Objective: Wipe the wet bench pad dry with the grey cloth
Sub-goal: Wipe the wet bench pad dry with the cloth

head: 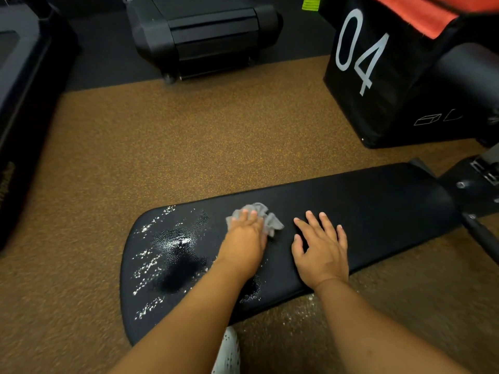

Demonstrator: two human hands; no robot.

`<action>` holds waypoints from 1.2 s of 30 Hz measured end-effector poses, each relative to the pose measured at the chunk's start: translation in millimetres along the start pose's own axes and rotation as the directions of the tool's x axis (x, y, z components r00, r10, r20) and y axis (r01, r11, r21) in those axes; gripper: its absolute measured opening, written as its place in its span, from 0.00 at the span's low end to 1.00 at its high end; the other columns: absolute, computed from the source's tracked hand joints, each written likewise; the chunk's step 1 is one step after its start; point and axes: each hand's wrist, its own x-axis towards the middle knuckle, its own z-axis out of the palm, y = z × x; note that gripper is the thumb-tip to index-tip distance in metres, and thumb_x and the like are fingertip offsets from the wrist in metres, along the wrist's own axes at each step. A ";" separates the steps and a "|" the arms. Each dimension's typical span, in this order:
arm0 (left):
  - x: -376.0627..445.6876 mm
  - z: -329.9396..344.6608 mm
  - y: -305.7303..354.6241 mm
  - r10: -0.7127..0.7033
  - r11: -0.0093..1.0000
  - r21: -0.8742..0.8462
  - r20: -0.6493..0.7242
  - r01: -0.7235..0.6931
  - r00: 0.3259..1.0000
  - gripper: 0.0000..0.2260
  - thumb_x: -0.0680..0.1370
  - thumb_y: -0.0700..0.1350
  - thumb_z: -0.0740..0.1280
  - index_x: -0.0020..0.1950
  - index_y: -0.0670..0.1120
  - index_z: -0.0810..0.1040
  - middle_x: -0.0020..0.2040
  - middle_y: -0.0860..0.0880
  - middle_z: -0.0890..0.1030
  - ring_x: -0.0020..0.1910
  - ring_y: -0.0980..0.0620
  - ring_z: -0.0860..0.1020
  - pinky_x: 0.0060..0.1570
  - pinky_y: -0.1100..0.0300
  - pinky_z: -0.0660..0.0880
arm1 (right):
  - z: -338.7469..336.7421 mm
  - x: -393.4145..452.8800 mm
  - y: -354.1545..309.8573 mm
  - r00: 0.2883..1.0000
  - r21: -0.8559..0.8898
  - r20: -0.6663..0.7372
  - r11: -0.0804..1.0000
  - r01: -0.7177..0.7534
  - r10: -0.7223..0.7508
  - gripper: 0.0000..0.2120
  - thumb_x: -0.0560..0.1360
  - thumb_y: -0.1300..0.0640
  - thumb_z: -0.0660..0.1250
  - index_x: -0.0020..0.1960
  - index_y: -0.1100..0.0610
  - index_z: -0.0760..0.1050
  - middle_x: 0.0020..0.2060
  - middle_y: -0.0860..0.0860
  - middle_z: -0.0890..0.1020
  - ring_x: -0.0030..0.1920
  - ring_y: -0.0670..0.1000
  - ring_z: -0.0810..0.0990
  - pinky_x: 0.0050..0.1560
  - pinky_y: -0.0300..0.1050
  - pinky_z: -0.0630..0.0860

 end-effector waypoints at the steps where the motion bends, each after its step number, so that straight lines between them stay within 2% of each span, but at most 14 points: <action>1: -4.7 7.0 7.3 0.067 0.998 0.012 0.035 -0.067 0.997 0.21 0.82 0.46 0.53 0.74 0.41 0.62 0.76 0.43 0.60 0.75 0.44 0.55 0.73 0.50 0.51 | -0.1 -0.1 0.1 1.000 0.002 0.002 1.000 0.002 -0.002 0.25 0.74 0.43 0.46 0.67 0.43 0.69 0.72 0.45 0.67 0.75 0.50 0.57 0.73 0.57 0.49; 5: -25.8 10.5 -1.1 0.295 0.923 0.248 0.037 -0.294 0.955 0.21 0.80 0.48 0.62 0.71 0.43 0.68 0.73 0.45 0.66 0.74 0.46 0.61 0.72 0.53 0.56 | 0.4 -0.3 2.1 1.000 0.011 -0.008 1.000 0.008 -0.008 0.25 0.75 0.43 0.47 0.67 0.43 0.70 0.71 0.46 0.68 0.74 0.50 0.57 0.73 0.57 0.50; 9: -17.7 3.3 -23.6 0.048 0.961 0.271 0.059 -0.062 0.997 0.21 0.83 0.48 0.50 0.76 0.44 0.56 0.78 0.46 0.53 0.77 0.48 0.49 0.75 0.55 0.48 | 1.9 0.5 1.2 1.000 0.020 -0.009 1.000 0.002 -0.002 0.23 0.75 0.44 0.49 0.67 0.43 0.70 0.71 0.45 0.68 0.74 0.50 0.57 0.73 0.57 0.49; 11: -20.2 5.5 -10.3 0.020 0.985 0.169 -0.001 -0.020 1.000 0.20 0.82 0.46 0.52 0.73 0.42 0.65 0.75 0.44 0.62 0.75 0.46 0.57 0.73 0.53 0.56 | 2.0 0.1 1.4 1.000 0.018 0.003 1.000 -0.001 0.000 0.23 0.76 0.44 0.49 0.67 0.42 0.69 0.71 0.45 0.67 0.75 0.50 0.57 0.73 0.57 0.49; 13: -31.0 17.2 5.6 0.156 0.971 0.171 0.062 -0.165 0.986 0.20 0.78 0.47 0.53 0.62 0.42 0.78 0.63 0.43 0.78 0.66 0.45 0.73 0.62 0.51 0.73 | 1.5 -0.7 1.6 1.000 0.014 0.017 1.000 0.000 0.000 0.24 0.76 0.44 0.47 0.68 0.42 0.69 0.72 0.45 0.66 0.75 0.49 0.56 0.74 0.57 0.48; 15: -51.3 26.5 9.2 0.299 0.907 0.242 0.208 -0.345 0.931 0.22 0.74 0.49 0.53 0.57 0.45 0.82 0.57 0.45 0.82 0.60 0.46 0.78 0.56 0.50 0.78 | 0.5 -1.1 1.7 1.000 0.014 0.031 1.000 0.004 -0.004 0.24 0.76 0.45 0.45 0.69 0.42 0.68 0.72 0.45 0.66 0.75 0.49 0.55 0.74 0.56 0.48; 18: -70.3 16.9 -2.9 0.373 0.885 0.230 0.171 -0.404 0.912 0.19 0.74 0.49 0.59 0.61 0.46 0.80 0.63 0.47 0.78 0.66 0.48 0.74 0.66 0.53 0.66 | -0.7 -0.5 1.5 1.000 0.021 0.025 1.000 0.001 -0.001 0.23 0.77 0.46 0.47 0.69 0.42 0.67 0.72 0.45 0.65 0.75 0.49 0.55 0.74 0.55 0.47; 21: -60.9 5.2 -17.0 0.200 0.941 0.260 0.094 -0.218 0.975 0.21 0.82 0.45 0.53 0.74 0.43 0.62 0.76 0.47 0.59 0.76 0.48 0.54 0.74 0.56 0.48 | -0.5 -0.3 1.4 1.000 0.029 0.028 1.000 -0.007 0.007 0.22 0.77 0.46 0.48 0.69 0.42 0.68 0.72 0.44 0.65 0.75 0.48 0.54 0.74 0.54 0.46; 24: -49.0 18.2 -2.3 0.111 0.980 0.165 -0.013 -0.107 0.994 0.21 0.80 0.47 0.53 0.70 0.42 0.69 0.72 0.43 0.67 0.74 0.46 0.60 0.72 0.50 0.58 | -0.2 -0.6 2.0 0.999 0.023 0.035 1.000 -0.009 0.008 0.22 0.77 0.46 0.49 0.69 0.42 0.67 0.73 0.44 0.65 0.75 0.49 0.54 0.74 0.55 0.46; 26: -53.6 27.7 13.4 0.205 0.953 0.204 0.112 -0.224 0.972 0.21 0.78 0.49 0.53 0.66 0.43 0.74 0.68 0.44 0.73 0.70 0.48 0.66 0.67 0.48 0.67 | -0.4 -0.2 1.9 0.999 0.015 0.047 1.000 -0.006 0.006 0.23 0.77 0.46 0.48 0.69 0.42 0.67 0.73 0.44 0.65 0.75 0.49 0.54 0.74 0.55 0.46; 28: -68.0 37.0 13.2 0.355 0.880 0.261 0.191 -0.396 0.915 0.20 0.77 0.50 0.59 0.66 0.44 0.74 0.68 0.45 0.72 0.70 0.46 0.67 0.68 0.47 0.65 | -0.5 0.1 2.1 0.999 0.012 0.044 1.000 0.000 0.000 0.23 0.76 0.46 0.48 0.69 0.42 0.67 0.73 0.44 0.65 0.75 0.49 0.54 0.74 0.55 0.46; 30: -81.5 27.2 4.6 0.372 0.855 0.288 0.236 -0.431 0.898 0.21 0.73 0.50 0.65 0.65 0.45 0.76 0.67 0.46 0.74 0.70 0.46 0.68 0.68 0.49 0.63 | 0.1 0.7 2.6 0.999 0.005 0.034 1.000 -0.002 0.001 0.23 0.77 0.46 0.48 0.69 0.42 0.67 0.73 0.44 0.65 0.75 0.49 0.55 0.74 0.56 0.47; 33: -81.2 16.5 -15.5 0.207 0.891 0.358 0.224 -0.278 0.952 0.22 0.82 0.45 0.53 0.75 0.42 0.58 0.77 0.45 0.55 0.77 0.45 0.50 0.74 0.53 0.45 | 0.7 -0.4 1.8 1.000 0.012 0.027 1.000 -0.006 0.006 0.22 0.77 0.46 0.49 0.69 0.42 0.68 0.72 0.44 0.66 0.75 0.49 0.55 0.74 0.56 0.48; 36: -69.0 18.5 -11.0 0.094 0.920 0.368 0.118 -0.131 0.989 0.23 0.81 0.48 0.48 0.74 0.41 0.63 0.75 0.42 0.61 0.75 0.45 0.56 0.73 0.52 0.53 | 1.1 0.6 2.7 1.000 0.016 0.026 1.000 -0.001 0.001 0.21 0.77 0.47 0.50 0.68 0.42 0.68 0.72 0.45 0.66 0.75 0.50 0.56 0.74 0.56 0.48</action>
